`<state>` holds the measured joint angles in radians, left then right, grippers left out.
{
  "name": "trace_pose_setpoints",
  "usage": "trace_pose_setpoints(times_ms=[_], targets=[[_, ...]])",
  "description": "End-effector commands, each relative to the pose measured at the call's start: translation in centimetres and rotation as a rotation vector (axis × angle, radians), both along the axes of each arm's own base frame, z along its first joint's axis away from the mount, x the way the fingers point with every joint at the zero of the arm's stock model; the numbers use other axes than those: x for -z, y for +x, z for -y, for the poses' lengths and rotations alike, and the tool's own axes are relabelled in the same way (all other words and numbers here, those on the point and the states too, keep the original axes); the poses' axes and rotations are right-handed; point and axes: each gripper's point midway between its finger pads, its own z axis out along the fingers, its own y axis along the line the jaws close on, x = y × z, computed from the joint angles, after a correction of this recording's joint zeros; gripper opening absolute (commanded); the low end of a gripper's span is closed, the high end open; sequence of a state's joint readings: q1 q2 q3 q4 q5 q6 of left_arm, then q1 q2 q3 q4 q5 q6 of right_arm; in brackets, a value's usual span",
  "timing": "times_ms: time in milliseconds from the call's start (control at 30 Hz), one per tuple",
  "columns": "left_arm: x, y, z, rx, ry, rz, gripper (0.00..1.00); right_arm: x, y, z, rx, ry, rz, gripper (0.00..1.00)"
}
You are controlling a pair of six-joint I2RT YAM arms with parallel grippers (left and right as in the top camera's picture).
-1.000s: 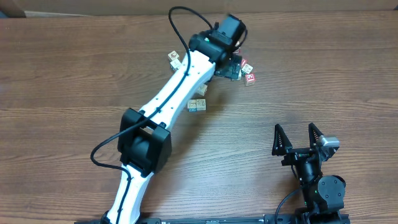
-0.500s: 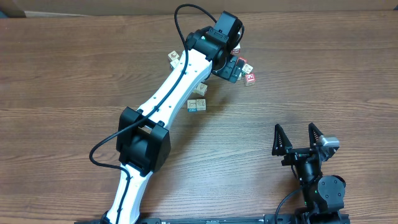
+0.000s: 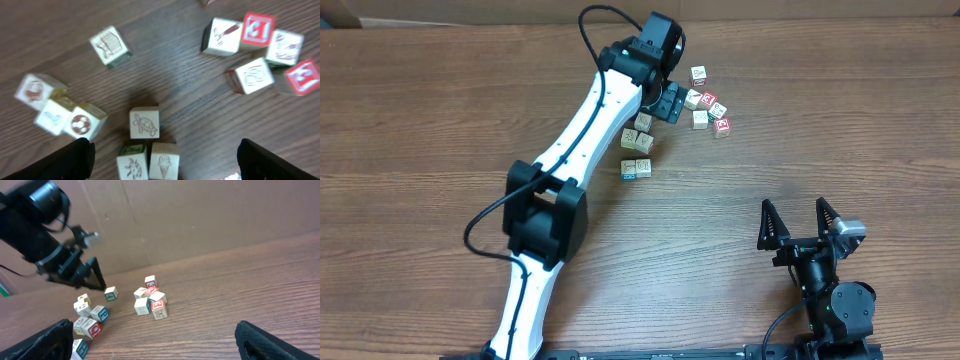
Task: Form a horizontal line
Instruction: 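Retract the left arm to rest and reach the right arm forward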
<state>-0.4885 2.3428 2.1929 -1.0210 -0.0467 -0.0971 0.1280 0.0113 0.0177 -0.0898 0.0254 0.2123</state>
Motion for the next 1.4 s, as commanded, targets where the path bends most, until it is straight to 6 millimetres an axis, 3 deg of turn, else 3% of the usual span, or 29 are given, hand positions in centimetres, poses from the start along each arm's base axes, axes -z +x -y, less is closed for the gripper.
trace_pose_setpoints(times_ms=[0,467,600,733,900,1033,1200,1367], targets=[[2.8,-0.2,0.5,0.001,0.003,-0.048,0.88,0.3,0.0,-0.1,-0.007,-0.003,-0.001,1.00],[2.8,0.1,0.0,-0.040,0.007,-0.053,0.87,0.3,0.0,-0.1,-0.007,-0.003,-0.001,1.00],[-1.3,-0.8,-0.6,-0.051,-0.003,-0.037,0.86,0.3,0.0,-0.1,-0.007,-0.003,-0.001,1.00],[-6.8,-1.9,-3.0,-0.088,0.036,0.031,0.90,0.3,0.0,-0.1,-0.007,-0.003,-0.001,1.00],[-12.6,-4.6,-6.1,-0.132,0.028,0.062,0.95,0.3,0.0,-0.1,-0.007,-0.003,-0.002,1.00],[-16.1,-7.0,-7.5,-0.139,0.009,0.087,0.96,0.3,0.0,-0.1,-0.007,-0.003,-0.001,1.00],[-18.6,-10.3,-8.8,-0.134,-0.004,0.110,0.96,0.2,-0.3,-1.8,-0.104,0.085,-0.012,1.00],[-18.0,-13.9,-10.7,-0.151,-0.010,0.115,0.97,-0.3,-1.3,-5.0,-0.290,0.350,-0.074,1.00]])
